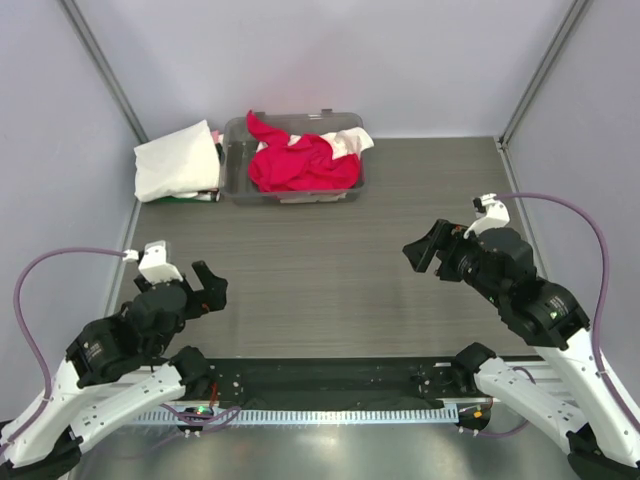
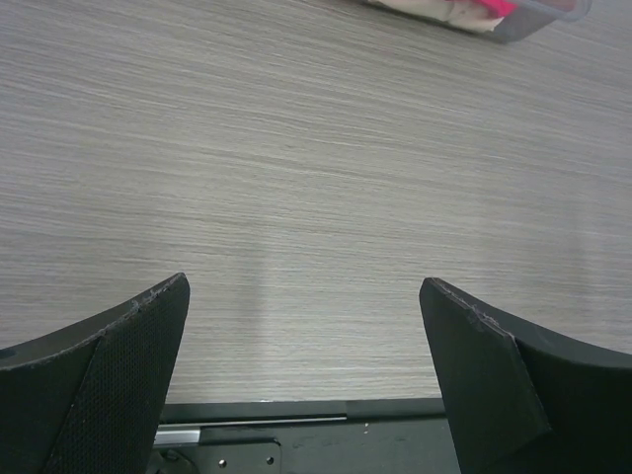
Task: Fold and stack the t-shirts
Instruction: Grab the tshirt from the pile
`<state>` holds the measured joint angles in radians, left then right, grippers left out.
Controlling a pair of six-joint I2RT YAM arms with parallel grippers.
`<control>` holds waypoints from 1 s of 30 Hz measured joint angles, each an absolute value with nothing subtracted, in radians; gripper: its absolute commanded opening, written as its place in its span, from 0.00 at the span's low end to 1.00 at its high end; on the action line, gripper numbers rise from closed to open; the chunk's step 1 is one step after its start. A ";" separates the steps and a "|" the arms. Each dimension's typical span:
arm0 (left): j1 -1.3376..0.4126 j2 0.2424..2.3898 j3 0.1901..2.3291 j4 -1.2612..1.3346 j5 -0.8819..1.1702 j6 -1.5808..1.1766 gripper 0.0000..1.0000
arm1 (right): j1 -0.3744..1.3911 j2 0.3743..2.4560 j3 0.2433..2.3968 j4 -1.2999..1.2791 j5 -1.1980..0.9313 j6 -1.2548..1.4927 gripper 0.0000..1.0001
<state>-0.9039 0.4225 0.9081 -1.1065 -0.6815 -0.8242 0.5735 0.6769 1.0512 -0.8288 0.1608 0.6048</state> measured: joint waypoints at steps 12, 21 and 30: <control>-0.904 0.421 0.875 -1.039 -0.684 -0.771 1.00 | 0.572 1.209 1.370 -0.748 0.152 0.595 0.86; -0.904 0.375 0.820 -0.999 -0.757 -0.759 1.00 | 0.572 1.841 1.806 -0.615 0.062 0.562 0.84; -0.904 0.363 0.811 -1.001 -0.790 -0.783 1.00 | 0.572 2.419 2.372 -0.570 0.007 0.515 0.81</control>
